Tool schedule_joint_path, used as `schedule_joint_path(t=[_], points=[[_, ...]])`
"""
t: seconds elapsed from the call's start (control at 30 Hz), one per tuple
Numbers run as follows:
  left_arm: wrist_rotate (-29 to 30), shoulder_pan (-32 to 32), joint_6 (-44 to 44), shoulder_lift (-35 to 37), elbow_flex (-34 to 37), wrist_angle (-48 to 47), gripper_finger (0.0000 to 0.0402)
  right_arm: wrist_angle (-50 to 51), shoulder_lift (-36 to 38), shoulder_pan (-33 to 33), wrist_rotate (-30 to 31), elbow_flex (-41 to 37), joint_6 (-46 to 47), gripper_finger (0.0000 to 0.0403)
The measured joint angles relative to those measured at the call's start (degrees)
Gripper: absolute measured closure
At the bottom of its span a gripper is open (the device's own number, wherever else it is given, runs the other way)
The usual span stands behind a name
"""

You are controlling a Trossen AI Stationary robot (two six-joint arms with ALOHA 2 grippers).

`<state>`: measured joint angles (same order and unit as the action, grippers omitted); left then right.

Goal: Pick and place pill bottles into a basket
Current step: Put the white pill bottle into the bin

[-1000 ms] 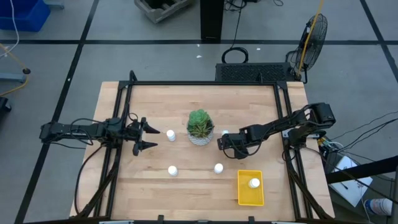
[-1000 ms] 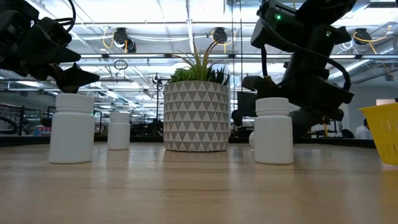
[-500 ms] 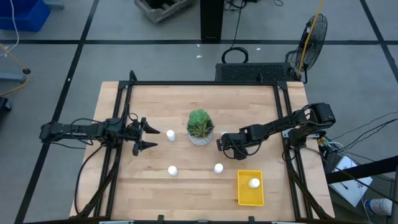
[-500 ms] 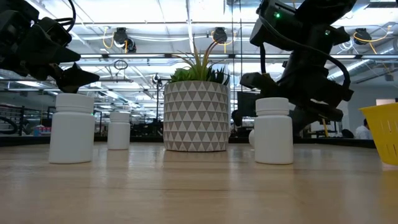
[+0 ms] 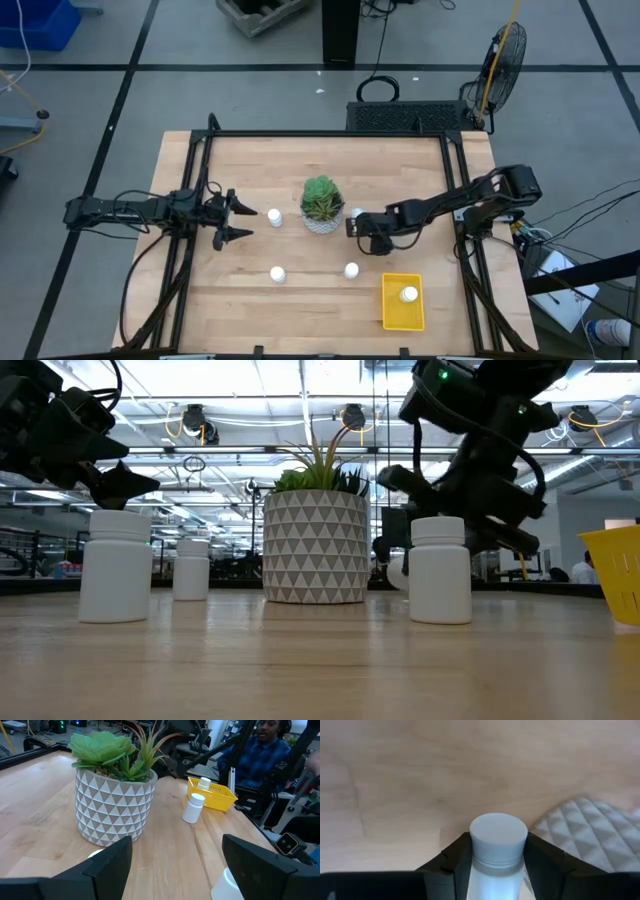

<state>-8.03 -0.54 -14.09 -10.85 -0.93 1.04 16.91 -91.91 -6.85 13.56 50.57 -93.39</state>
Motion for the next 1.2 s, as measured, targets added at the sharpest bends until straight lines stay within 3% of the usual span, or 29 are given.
schedule_joint_path(t=[0.2,0.43,0.83,1.2], points=[[-0.1,0.0,0.0,0.0,0.0,0.0,0.0091,-2.5,5.3,-1.5,0.8,0.0,8.3,0.0249],[-0.6,0.0,0.5,-1.3,0.0,0.1,0.0091,-0.9,13.0,-7.1,9.0,0.0,20.7,0.0255],[-0.1,0.0,0.2,-2.7,0.0,0.0,0.0091,-1.0,20.3,-22.2,32.2,0.0,39.9,0.0254],[-0.1,0.0,0.1,-2.7,0.0,0.0,0.0091,-16.2,20.3,-36.7,52.7,0.0,52.2,0.0254]])
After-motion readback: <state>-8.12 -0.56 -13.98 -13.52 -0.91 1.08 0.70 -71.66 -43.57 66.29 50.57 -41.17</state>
